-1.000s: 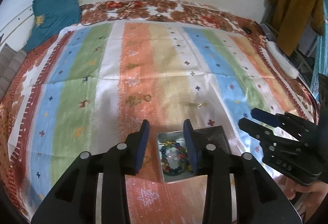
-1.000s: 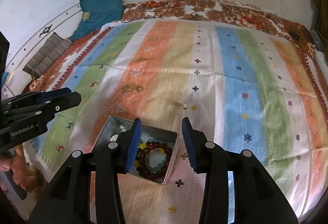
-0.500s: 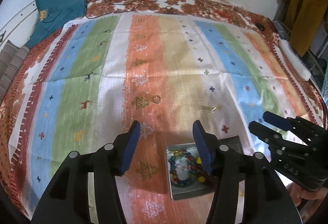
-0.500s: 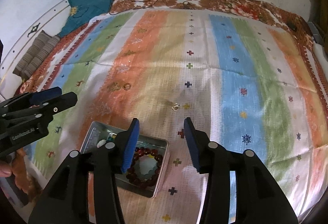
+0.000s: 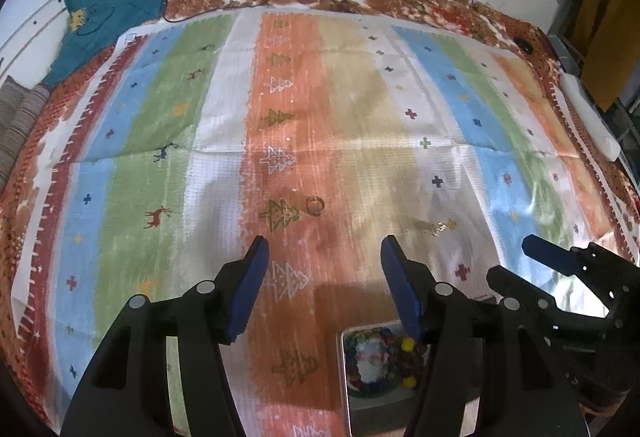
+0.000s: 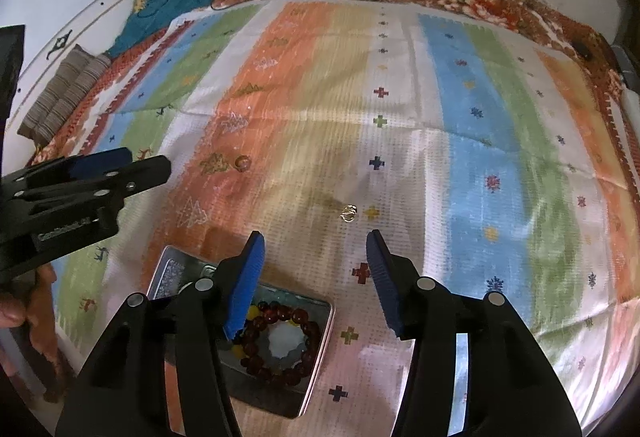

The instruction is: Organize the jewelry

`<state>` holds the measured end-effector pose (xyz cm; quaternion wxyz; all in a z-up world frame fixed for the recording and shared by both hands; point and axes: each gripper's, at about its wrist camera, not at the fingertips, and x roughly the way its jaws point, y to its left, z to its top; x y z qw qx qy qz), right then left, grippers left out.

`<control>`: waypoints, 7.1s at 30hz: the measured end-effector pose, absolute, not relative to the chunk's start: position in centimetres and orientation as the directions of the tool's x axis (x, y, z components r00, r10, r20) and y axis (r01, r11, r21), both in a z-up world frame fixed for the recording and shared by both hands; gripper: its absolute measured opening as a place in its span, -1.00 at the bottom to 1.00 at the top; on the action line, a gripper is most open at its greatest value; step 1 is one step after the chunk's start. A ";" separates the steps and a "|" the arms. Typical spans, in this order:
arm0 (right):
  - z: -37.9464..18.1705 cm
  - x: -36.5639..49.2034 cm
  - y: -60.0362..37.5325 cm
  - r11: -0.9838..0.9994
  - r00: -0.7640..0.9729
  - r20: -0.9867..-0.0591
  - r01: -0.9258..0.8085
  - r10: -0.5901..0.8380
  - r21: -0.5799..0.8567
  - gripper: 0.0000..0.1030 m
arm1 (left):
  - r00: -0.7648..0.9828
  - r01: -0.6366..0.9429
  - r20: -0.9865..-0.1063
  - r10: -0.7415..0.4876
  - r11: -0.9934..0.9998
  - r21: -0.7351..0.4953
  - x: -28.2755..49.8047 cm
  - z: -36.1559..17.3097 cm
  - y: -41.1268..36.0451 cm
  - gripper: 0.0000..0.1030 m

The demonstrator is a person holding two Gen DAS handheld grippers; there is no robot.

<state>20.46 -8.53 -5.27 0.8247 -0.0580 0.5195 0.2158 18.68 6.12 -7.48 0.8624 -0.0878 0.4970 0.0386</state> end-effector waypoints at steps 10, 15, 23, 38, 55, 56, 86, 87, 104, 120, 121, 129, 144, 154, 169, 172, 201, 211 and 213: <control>-7.2 22.4 -8.4 0.905 0.327 -0.904 -0.405 0.276 0.130 0.03 | 0.459 -0.156 -0.888 -0.022 0.982 -0.105 21.5 -9.7 6.5 0.13; -8.1 23.3 -8.2 0.906 0.304 -0.912 -0.398 0.276 0.141 0.03 | 0.437 -0.149 -0.899 -0.027 0.984 -0.102 22.6 -10.5 6.7 0.13; -9.8 24.7 -8.1 0.911 0.269 -0.929 -0.391 0.253 0.134 0.03 | 0.425 -0.157 -0.905 -0.028 0.982 -0.104 24.0 -11.6 7.2 0.13; -12.3 26.5 -7.5 0.908 0.222 -0.948 -0.399 0.228 0.125 0.03 | 0.369 -0.161 -0.929 -0.027 0.983 -0.092 26.3 -14.5 8.0 0.13; -14.2 28.0 -6.8 0.911 0.174 -0.960 -0.388 0.219 0.138 -0.13 | 0.291 -0.097 -0.956 -0.029 0.994 -0.060 28.6 -17.8 6.8 -0.23; -14.3 28.1 -6.7 0.911 0.169 -0.962 -0.388 0.216 0.137 -0.19 | 0.292 -0.093 -0.956 -0.025 0.994 -0.054 28.6 -18.0 6.7 -0.23; -11.2 25.7 -7.7 0.901 0.233 -0.941 -0.411 0.247 0.135 -0.64 | 0.366 -0.087 -0.931 -0.002 0.996 -0.037 25.2 -13.9 5.8 -0.65; -11.1 25.6 -7.7 0.901 0.237 -0.940 -0.412 0.246 0.132 -0.64 | 0.370 -0.087 -0.929 -0.002 0.996 -0.037 24.9 -13.6 5.7 -0.65; -8.2 22.9 -7.5 0.900 0.321 -0.917 -0.428 0.236 0.082 -0.64 | 0.415 -0.073 -0.910 -0.013 0.996 -0.047 22.0 -10.6 4.6 -0.65; -3.9 18.6 -8.6 0.883 0.398 -0.867 -0.460 0.299 0.094 -0.64 | 0.499 -0.015 -0.865 -0.049 0.998 -0.066 17.3 -6.3 2.2 -0.65; -3.9 18.5 -8.6 0.883 0.398 -0.867 -0.460 0.301 0.096 -0.64 | 0.501 -0.014 -0.864 -0.050 0.998 -0.066 17.0 -6.2 2.2 -0.65; -3.4 17.1 -8.8 0.873 0.410 -0.853 -0.477 0.322 0.100 -0.64 | 0.524 0.001 -0.849 -0.075 0.996 -0.088 14.8 -5.0 1.7 -0.65; -2.0 14.2 -8.9 0.832 0.389 -0.825 -0.530 0.410 0.163 -0.64 | 0.553 0.009 -0.824 -0.125 0.989 -0.144 11.6 -3.6 1.1 -0.65; -1.1 13.0 -9.9 0.826 0.401 -0.799 -0.527 0.448 0.199 -0.26 | 0.561 -0.044 -0.817 -0.134 0.981 -0.191 10.1 -3.4 2.1 -0.43; 0.7 9.6 -12.5 0.809 0.426 -0.762 -0.549 0.489 0.212 0.21 | 0.612 -0.009 -0.779 -0.135 0.984 -0.178 4.2 -2.0 2.0 0.10; 1.0 8.5 -12.6 0.807 0.443 -0.756 -0.561 0.482 0.185 0.32 | 0.635 0.016 -0.757 -0.151 0.983 -0.183 3.2 -1.5 1.6 0.19; 2.5 4.3 -15.5 0.837 0.569 -0.681 -0.534 0.461 0.121 0.85 | 0.727 0.022 -0.685 -0.053 0.998 -0.053 -1.8 -1.4 0.8 0.89; 2.7 3.0 -15.8 0.827 0.572 -0.660 -0.545 0.486 0.137 0.86 | 0.760 0.039 -0.649 -0.025 0.999 0.007 -2.7 -1.0 -0.2 0.89; 2.8 2.9 -15.8 0.828 0.576 -0.655 -0.544 0.489 0.139 0.86 | 0.768 0.031 -0.640 -0.014 0.999 0.015 -2.9 -0.9 -0.3 0.89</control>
